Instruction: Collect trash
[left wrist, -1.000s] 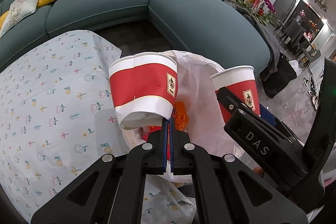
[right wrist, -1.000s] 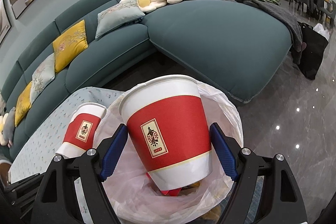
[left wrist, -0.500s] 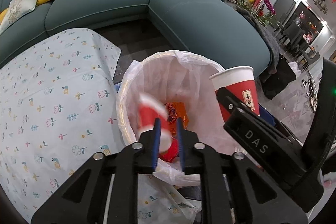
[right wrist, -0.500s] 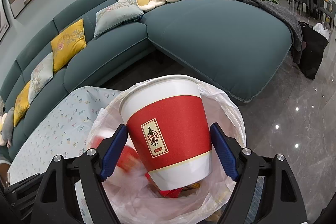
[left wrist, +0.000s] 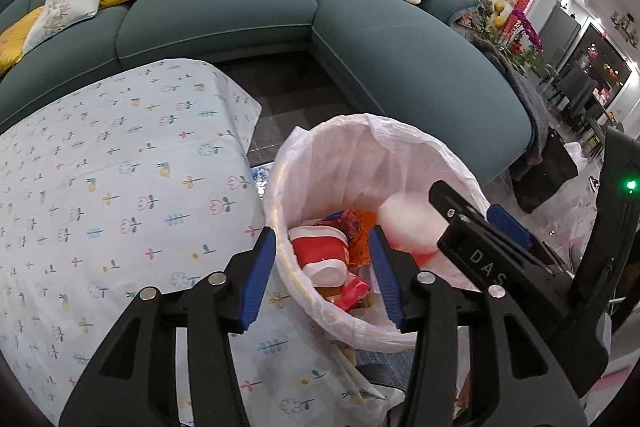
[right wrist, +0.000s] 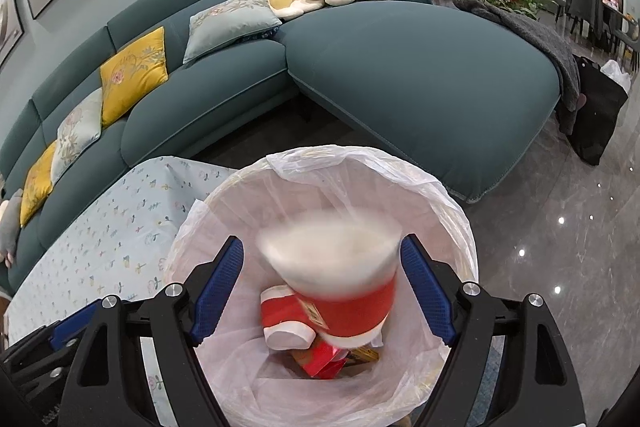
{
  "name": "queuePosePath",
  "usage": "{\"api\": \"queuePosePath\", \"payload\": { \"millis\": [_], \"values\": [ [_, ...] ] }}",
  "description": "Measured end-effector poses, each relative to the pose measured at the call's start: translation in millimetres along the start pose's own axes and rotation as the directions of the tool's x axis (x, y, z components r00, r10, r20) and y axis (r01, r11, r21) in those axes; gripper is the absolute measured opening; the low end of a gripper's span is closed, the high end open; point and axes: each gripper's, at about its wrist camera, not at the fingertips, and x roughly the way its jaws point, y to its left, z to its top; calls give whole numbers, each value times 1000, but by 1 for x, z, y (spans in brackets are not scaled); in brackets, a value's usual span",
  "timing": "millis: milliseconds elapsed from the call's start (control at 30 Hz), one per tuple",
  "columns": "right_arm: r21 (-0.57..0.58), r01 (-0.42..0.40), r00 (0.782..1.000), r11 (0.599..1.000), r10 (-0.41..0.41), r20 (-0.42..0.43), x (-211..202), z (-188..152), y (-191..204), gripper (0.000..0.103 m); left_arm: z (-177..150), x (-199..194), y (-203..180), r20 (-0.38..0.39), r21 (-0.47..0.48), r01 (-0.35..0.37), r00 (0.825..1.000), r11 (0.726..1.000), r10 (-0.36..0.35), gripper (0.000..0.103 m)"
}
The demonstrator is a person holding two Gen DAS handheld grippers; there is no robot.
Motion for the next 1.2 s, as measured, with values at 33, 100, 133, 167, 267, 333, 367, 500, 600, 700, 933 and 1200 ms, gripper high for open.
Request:
{"api": "queuePosePath", "payload": {
  "millis": [33,100,133,167,267,333,367,500,600,700,933,1200],
  "values": [
    [-3,0,1000,1000,0,1,0,0,0,78,0,1,1,-2,0,-11,1000,1000,11,46],
    [-11,0,1000,1000,0,0,0,0,1,78,-1,1,3,-2,0,-25,1000,1000,25,46],
    [-17,0,1000,1000,0,0,0,-1,2,78,-1,1,4,0,-2,-33,999,999,33,46],
    [-21,-1,1000,1000,1,1,-1,-1,2,78,-2,1,6,1,-3,-37,999,999,37,46],
    [-28,-8,1000,1000,7,-11,-1,-4,4,78,-4,-1,9,6,-8,-56,998,998,56,46],
    [-36,-9,1000,999,8,-18,-4,-6,5,78,-5,-3,11,4,-12,-71,997,997,71,46],
    [-43,-8,1000,999,7,-17,-6,-8,6,78,-5,-4,12,5,-12,-75,997,997,75,46],
    [-47,-11,1000,999,10,-14,-18,-13,8,78,-11,-14,13,12,-5,-102,995,995,102,46],
    [-58,-3,1000,998,3,-5,-30,-19,10,81,-17,-22,15,16,-13,-119,993,993,119,55],
    [-73,-4,1000,997,4,0,-41,-23,10,85,-23,-31,19,22,-31,-125,992,992,126,57],
    [-58,10,1000,998,-10,0,-59,-29,4,86,-42,-45,21,19,-19,-165,986,986,166,60],
    [-67,45,999,997,-46,-5,-61,-30,5,91,-56,-46,26,9,-45,-203,979,978,203,69]
  ]
}}
